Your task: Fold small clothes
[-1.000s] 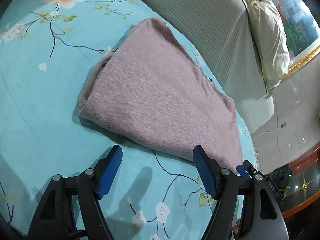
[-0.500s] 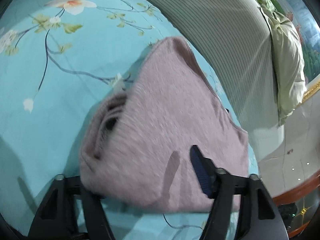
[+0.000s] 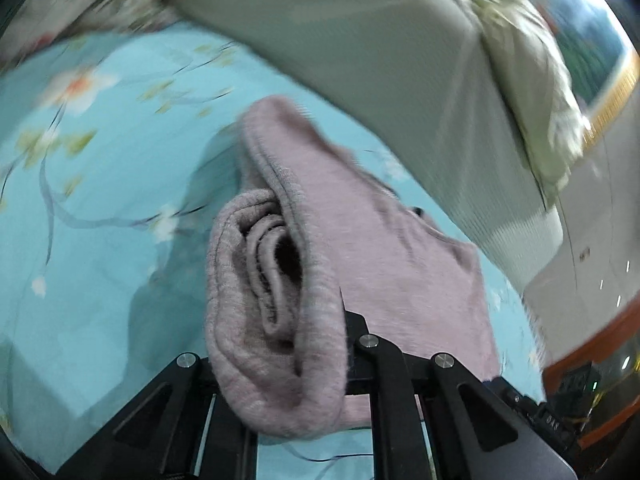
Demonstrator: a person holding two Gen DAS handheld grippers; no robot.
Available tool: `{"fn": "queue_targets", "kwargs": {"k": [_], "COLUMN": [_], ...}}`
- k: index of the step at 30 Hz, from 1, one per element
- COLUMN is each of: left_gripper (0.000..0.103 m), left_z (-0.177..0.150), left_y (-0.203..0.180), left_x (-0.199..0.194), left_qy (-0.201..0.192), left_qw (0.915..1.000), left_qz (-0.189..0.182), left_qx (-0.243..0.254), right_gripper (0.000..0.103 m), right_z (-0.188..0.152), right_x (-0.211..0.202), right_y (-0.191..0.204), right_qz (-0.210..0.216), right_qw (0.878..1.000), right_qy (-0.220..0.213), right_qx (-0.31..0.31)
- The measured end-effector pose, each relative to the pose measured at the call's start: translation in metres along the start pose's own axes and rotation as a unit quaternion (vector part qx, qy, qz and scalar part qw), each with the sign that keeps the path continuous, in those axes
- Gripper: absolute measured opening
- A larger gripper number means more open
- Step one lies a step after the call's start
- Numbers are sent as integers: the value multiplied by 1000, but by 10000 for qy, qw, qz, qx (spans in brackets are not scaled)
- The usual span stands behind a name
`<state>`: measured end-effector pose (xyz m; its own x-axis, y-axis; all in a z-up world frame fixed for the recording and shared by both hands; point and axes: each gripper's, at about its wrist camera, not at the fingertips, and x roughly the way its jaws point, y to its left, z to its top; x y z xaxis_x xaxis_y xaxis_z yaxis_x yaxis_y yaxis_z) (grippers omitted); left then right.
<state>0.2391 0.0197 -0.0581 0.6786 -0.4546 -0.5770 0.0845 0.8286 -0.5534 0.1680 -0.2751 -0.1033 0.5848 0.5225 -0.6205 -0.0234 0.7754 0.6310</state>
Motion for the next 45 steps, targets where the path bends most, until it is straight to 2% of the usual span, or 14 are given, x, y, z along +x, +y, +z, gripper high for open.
{"fn": "queue_targets", "kwargs": {"k": [3,6,10,13,17,20,25,27,28,30,33,37,41,45], "left_gripper": [11,11,11,11,12,12,12,12,12,12,12,12,12,12], "left_z": [-2,-14,-46,-70,-83,-79,-77,-77,-77,-74,-67,-57,-69,-96], "left_y": [-38,-84,-134,-150,-152,-150,-149,-149,-150,-155,-170,-199,-229,-245], "left_x": [2,12,46,73,83,81,79,77,76,74,63,54,77,109], "left_qy": [0,102,525,809,871,848,870,876,877,871,759,804,1091,1474], "left_qw": [9983,9908,9721,9606,9590,9622,9644,9636,9634,9626,9621,9625,9576,9508], "left_qz": [-74,-96,-84,52,54,-53,-144,-130,-133,-166,-292,-938,-1407,-1431], "left_qx": [584,1349,2284,2657,2696,2588,2493,2522,2531,2562,2604,2415,2266,2319], "right_gripper": [48,48,48,49,61,61,61,39,17,15,14,14,14,14], "right_z": [10,25,47,63,85,103,128,132,136,144,157,169,166,154], "right_x": [-4,-6,-1,17,50,83,149,163,166,155,115,70,62,69], "right_y": [-8,-15,-27,-34,-25,-14,-2,3,8,20,29,7,-43,-82], "right_qz": [112,273,514,614,621,676,434,364,346,418,500,319,-170,-406], "right_qw": [9999,9993,9978,9962,9951,9933,9899,9899,9900,9917,9934,9949,9976,9978], "right_qy": [-17,4,112,388,708,924,1352,1362,1349,1134,599,185,233,373], "right_qx": [111,241,392,485,288,160,21,-123,-220,-427,-840,-937,-631,-367]}}
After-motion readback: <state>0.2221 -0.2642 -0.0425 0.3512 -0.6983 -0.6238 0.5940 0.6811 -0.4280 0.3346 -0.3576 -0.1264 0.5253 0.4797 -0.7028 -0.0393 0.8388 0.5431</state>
